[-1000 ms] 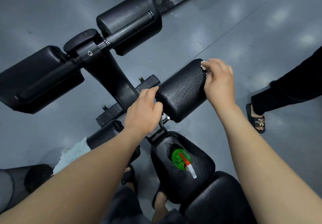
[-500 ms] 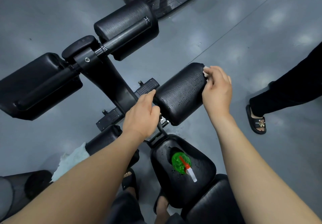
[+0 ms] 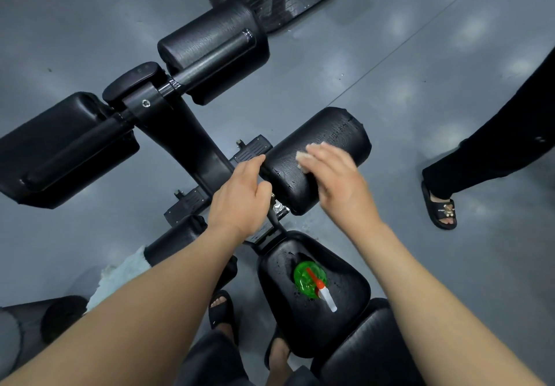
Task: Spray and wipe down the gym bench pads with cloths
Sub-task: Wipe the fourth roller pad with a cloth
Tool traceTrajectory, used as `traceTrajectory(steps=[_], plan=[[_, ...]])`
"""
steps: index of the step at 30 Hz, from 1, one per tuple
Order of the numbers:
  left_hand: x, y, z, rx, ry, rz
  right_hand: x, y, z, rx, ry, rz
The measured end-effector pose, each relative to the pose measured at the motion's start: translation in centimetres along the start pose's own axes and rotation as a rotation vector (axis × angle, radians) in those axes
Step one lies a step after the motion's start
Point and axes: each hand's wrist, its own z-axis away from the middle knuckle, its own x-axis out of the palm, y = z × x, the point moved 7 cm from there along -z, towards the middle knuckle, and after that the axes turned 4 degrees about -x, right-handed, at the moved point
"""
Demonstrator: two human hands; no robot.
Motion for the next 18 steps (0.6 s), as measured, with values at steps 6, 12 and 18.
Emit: traceTrajectory(steps=[6,12,18], plan=[[0.1,-0.1,0.0,0.008,-0.004,0.006,-2.8,7.2,-5.4,0.341,0.074,0.059],[0.1,-0.1,0.0,0.003,-0.002,0.005,-1.0,1.4,-3.7,0.143,0.018,0.05],[0.0,0.0,-0.1,0.023,0.002,-0.001,-0.9,1.1,-2.2,-0.027,-0.059,0.038]])
